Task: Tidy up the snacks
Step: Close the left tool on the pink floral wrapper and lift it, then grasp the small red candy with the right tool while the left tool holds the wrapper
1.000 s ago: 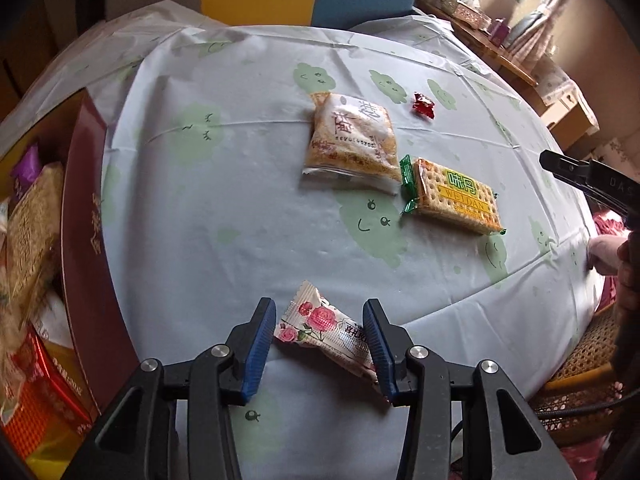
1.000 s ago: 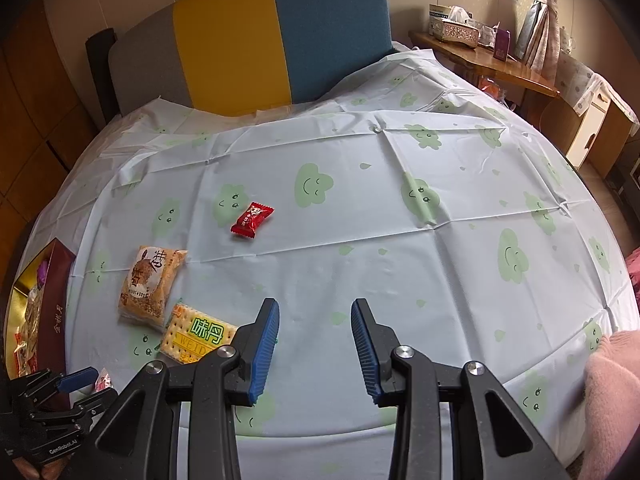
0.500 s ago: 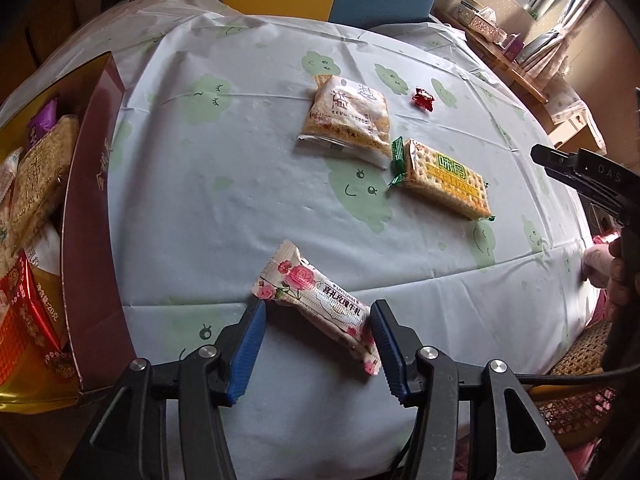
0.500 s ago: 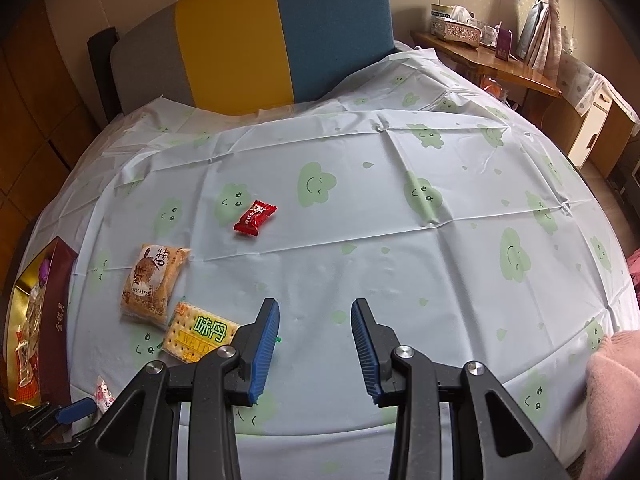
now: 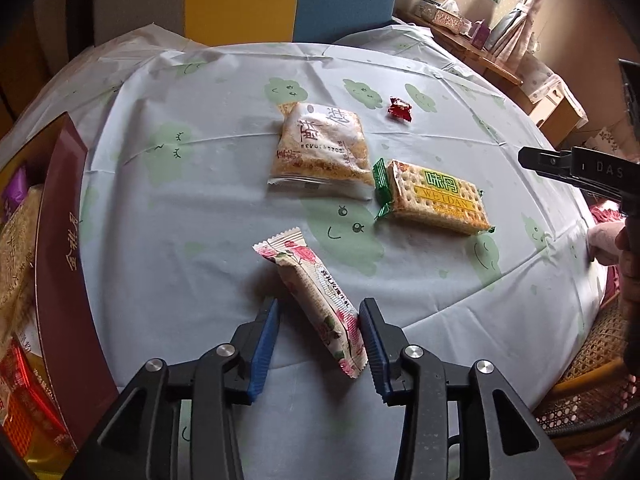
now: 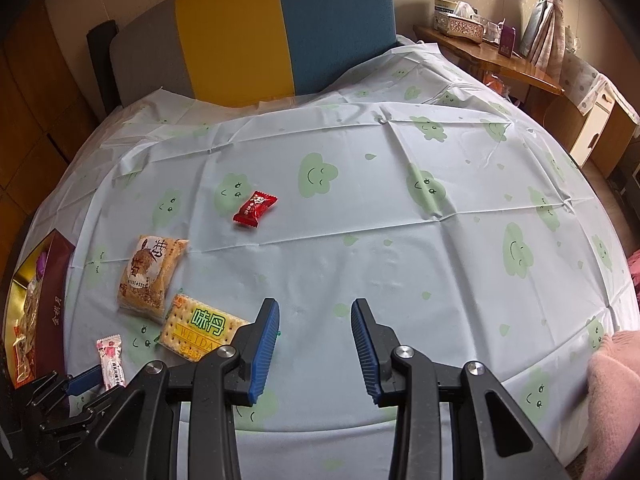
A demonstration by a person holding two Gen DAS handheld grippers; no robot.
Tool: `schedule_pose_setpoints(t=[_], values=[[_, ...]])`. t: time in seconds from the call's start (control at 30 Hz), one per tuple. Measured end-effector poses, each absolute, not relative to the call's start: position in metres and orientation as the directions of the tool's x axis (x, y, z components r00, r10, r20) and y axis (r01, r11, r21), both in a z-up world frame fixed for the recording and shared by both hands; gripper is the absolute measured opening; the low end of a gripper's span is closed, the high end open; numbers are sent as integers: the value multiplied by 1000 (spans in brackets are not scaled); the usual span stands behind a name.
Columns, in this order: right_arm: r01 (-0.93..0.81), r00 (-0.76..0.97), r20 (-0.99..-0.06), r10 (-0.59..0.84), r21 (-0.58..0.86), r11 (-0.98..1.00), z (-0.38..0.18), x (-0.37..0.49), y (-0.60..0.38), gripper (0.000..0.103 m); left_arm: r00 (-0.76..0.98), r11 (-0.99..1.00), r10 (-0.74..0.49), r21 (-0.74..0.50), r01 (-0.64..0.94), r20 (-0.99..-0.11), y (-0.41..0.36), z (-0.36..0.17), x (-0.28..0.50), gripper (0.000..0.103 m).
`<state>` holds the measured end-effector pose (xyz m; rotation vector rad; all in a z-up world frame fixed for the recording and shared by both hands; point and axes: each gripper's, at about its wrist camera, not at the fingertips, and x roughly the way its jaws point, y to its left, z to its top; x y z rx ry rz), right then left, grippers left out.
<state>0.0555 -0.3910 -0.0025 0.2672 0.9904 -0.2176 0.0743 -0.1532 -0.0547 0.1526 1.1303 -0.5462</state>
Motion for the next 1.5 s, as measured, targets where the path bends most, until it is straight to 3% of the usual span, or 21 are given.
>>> schedule_pose_setpoints(t=[0.23, 0.37, 0.57, 0.8, 0.9, 0.97, 1.0, 1.3, 1.43, 1.5], values=[[286, 494, -868, 44, 210, 935, -9, 59, -390, 38, 305, 873, -312, -144, 466, -900, -160, -55, 77, 49], [282, 510, -849, 138, 317, 906, -6, 77, -390, 38, 403, 886, -273, -66, 459, -873, -158, -58, 70, 25], [323, 511, -839, 186, 388, 863, -28, 138, -391, 38, 406, 876, -350, -142, 461, -844, -142, -62, 72, 22], [443, 492, -859, 137, 383, 810, -56, 197, -403, 38, 387, 871, -378, -181, 458, -841, -138, -63, 76, 24], [446, 461, -880, 115, 341, 827, -66, 211, -398, 37, 386, 869, -385, -190, 456, -838, -137, -63, 76, 24], [404, 451, -890, 68, 272, 873, -63, 216, -391, 18, 387, 868, -387, -189, 460, -837, -136, -64, 76, 24], [374, 437, -898, 58, 240, 896, -63, 217, -387, 16, 389, 867, -389, -189, 462, -835, -136, -64, 76, 24], [155, 337, -941, 13, 70, 986, -43, 152, -400, 16, 407, 860, -377, -151, 488, -832, -138, -64, 69, 24], [145, 253, -956, -148, -113, 983, -47, 113, -423, 16, 417, 861, -360, -124, 494, -835, -142, -64, 66, 24], [175, 199, -967, -160, -125, 977, -53, 104, -434, 16, 423, 862, -347, -107, 496, -837, -144, -64, 66, 24]])
